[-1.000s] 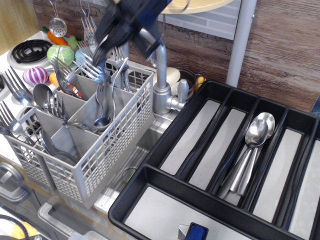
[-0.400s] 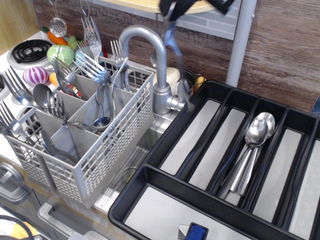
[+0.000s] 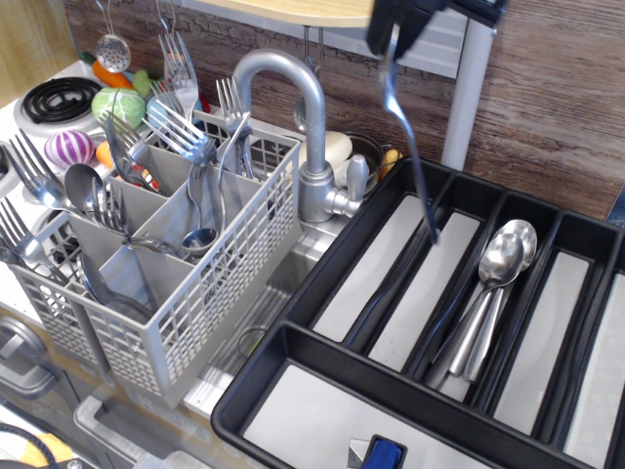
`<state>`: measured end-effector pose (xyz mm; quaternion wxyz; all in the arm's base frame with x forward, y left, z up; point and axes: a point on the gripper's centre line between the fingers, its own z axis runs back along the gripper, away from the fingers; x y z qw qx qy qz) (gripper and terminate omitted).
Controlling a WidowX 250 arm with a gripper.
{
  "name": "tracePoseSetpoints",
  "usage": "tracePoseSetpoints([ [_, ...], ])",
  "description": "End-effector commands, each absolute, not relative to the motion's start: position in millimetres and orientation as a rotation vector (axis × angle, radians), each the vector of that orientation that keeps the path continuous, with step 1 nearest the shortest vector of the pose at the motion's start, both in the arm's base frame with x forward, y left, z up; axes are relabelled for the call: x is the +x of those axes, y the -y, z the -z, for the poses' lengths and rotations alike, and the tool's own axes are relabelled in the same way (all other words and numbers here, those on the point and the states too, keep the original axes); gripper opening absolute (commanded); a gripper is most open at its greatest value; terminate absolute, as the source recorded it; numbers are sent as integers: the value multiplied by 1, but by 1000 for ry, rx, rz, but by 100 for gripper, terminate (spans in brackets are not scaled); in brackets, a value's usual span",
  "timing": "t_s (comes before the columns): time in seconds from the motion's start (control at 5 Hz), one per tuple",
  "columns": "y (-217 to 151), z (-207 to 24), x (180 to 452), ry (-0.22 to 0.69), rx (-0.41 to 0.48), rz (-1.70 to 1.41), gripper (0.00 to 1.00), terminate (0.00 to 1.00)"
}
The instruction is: Put big spoon from basket to tray
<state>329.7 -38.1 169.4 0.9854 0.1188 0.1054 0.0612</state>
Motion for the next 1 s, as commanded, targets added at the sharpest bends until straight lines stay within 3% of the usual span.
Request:
tracePoseSetpoints([
  [0.0,58,-148,337,-182,241,-57,0,0],
  [0.6,75,-106,333,-203,332,20,0,0],
  [0.8,72,-96,323,-178,297,9,0,100],
])
